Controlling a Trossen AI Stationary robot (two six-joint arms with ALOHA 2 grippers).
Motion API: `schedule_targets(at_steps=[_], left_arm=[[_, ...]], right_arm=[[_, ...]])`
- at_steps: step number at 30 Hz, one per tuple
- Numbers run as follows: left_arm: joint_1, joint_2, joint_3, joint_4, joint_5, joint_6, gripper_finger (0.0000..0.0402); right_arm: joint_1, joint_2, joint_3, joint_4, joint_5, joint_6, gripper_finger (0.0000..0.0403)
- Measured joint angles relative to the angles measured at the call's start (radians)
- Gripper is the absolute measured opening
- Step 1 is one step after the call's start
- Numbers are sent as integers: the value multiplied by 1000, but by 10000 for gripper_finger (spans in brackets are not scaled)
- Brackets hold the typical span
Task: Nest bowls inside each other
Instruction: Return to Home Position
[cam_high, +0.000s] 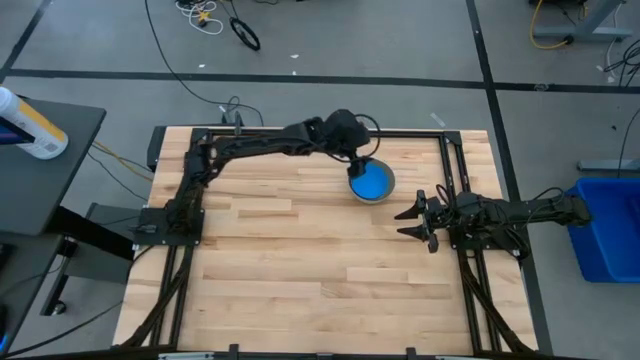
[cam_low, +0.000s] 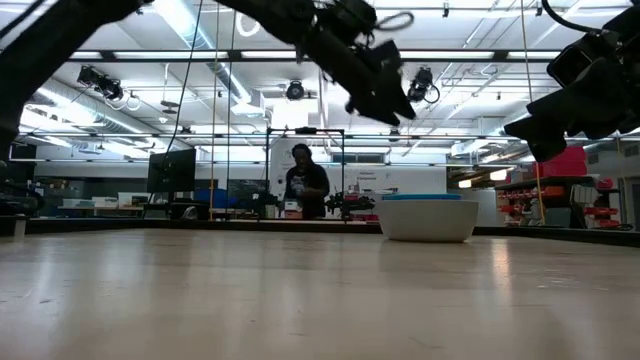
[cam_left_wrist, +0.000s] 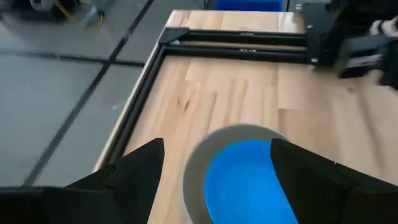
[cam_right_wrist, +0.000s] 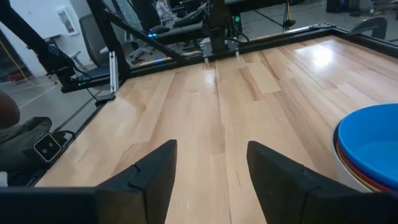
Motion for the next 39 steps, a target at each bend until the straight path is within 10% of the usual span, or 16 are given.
schedule_targets(at_steps=[11, 18, 28, 39], left_arm=[[-174, -338, -179, -121, 53, 114, 304], [-300, -723, -640, 252, 144, 111, 304], [-381, -1156, -1319, 555, 81, -130, 304], [-488, -1384, -1734, 845, 49, -267, 304]], right_arm=[[0, 0, 0, 61, -7, 25, 188], [1, -9, 0, 124, -204, 31, 193], [-20, -111, 0, 119, -210, -6, 210], [-61, -193, 30, -14, -210, -22, 223]])
